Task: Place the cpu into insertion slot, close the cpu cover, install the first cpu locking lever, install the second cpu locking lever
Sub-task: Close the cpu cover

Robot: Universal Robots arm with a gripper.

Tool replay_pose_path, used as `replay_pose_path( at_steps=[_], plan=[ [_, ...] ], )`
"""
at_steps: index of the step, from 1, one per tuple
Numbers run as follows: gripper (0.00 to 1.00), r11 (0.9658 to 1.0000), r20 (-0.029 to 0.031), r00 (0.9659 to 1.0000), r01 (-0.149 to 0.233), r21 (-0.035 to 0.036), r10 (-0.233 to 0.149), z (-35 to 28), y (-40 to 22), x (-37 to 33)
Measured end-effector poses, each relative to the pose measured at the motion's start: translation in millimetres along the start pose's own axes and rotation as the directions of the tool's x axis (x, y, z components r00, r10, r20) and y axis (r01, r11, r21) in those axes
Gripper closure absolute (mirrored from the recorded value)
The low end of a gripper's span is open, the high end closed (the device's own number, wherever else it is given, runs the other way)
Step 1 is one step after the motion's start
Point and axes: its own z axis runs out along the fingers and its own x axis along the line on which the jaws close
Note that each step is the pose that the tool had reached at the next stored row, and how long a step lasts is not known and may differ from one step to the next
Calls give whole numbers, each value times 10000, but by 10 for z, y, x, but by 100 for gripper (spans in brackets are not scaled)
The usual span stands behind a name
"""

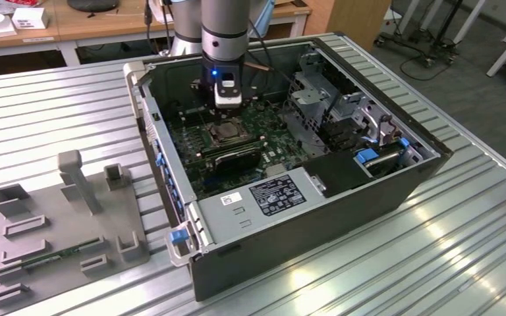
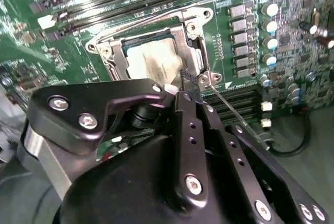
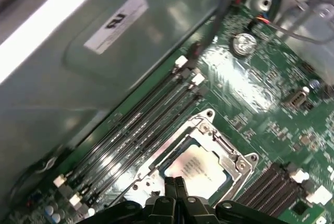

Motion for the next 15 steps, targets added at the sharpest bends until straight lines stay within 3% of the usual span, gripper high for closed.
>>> replay_pose_path(
  at_steps=[1,2,3,8,11,15],
  plan=[
    [89,9998,-11,9998,180,7,-180,0,0,0],
    [89,9981,-36,9981,610,21,-610,1,0,0],
    [89,9939,-66,9939,1102,37,-1101,2,0,0],
    [89,9797,-122,9797,2004,60,-2003,4,0,0],
    [89,9675,-155,9674,2529,71,-2528,6,0,0],
    [89,9463,-200,9462,3232,84,-3230,9,0,0]
  ],
)
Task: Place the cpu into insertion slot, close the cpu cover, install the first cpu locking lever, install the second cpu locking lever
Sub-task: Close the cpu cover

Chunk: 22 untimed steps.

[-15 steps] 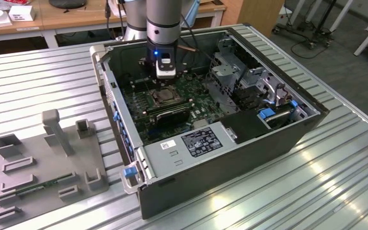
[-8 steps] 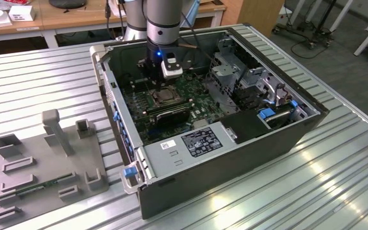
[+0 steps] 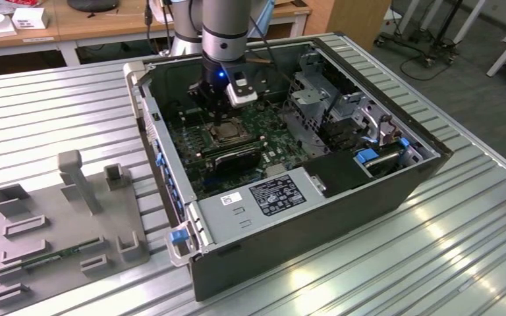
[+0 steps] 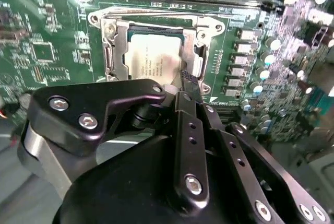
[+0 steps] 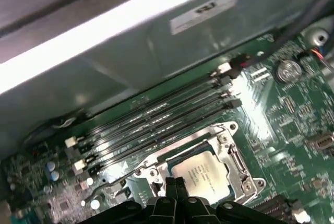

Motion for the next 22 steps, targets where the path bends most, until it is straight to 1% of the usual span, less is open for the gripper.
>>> replay_pose_path(
  at_steps=[2,4,6,8,10,12,14,17,18,19,20,22],
  plan=[
    [89,9993,-20,9993,370,12,-370,2,0,0],
    [89,9973,-40,9973,729,23,-729,3,0,0],
    [89,9941,-61,9941,1087,33,-1087,5,0,0],
    [89,9895,-82,9895,1443,44,-1442,7,-1,0],
    [89,9835,-104,9835,1807,52,-1806,10,-1,0],
    [89,9763,-127,9763,2163,62,-2163,14,-1,0],
    [89,9680,-147,9679,2510,86,-2508,17,-1,-1],
    [89,9533,-177,9533,3016,131,-3014,21,-1,-1],
    [89,9489,-182,9490,3150,177,-3146,21,-1,-1],
    [89,9449,-181,9452,3265,251,-3261,21,-1,0],
    [89,9410,-179,9416,3367,341,-3363,21,-2,1],
    [89,9326,-172,9343,3565,557,-3561,21,-4,6]
  ],
)
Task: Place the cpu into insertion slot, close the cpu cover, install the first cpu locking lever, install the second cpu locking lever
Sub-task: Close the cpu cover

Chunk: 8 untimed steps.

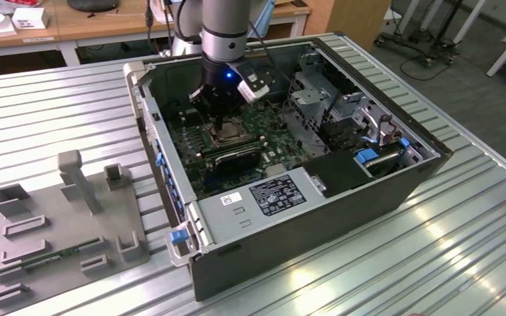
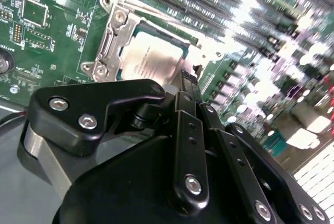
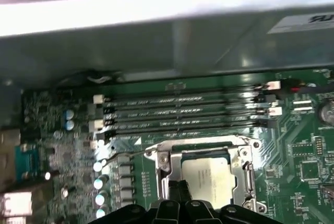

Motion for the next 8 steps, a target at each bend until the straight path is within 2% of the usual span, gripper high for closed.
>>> replay_pose_path(
  at_steps=[2,8],
  plan=[
    [89,9997,10,9998,193,178,-193,0,0,4],
    [89,9969,17,9971,758,209,-758,13,1,4]
  ],
)
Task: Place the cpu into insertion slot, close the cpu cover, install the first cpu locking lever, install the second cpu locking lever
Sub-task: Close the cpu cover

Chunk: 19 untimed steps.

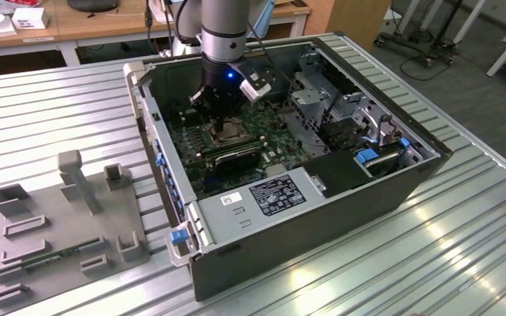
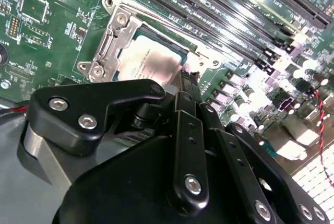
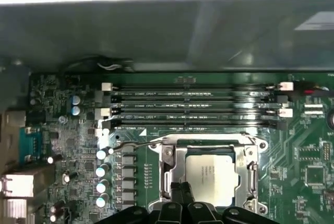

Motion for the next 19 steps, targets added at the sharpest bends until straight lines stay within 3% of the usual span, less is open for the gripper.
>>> replay_pose_path(
  at_steps=[2,4,8,9,12,19],
  plan=[
    [89,10000,3,10000,45,39,-45,3,2,13],
    [89,9999,4,10000,46,124,-46,6,3,20],
    [89,9999,3,10000,47,130,-47,6,3,20],
    [89,9999,34,10000,45,132,-45,6,3,22],
    [89,9999,220,9997,43,129,-45,9,4,28],
    [89,9999,246,9997,42,129,-45,14,25,40]
  ],
)
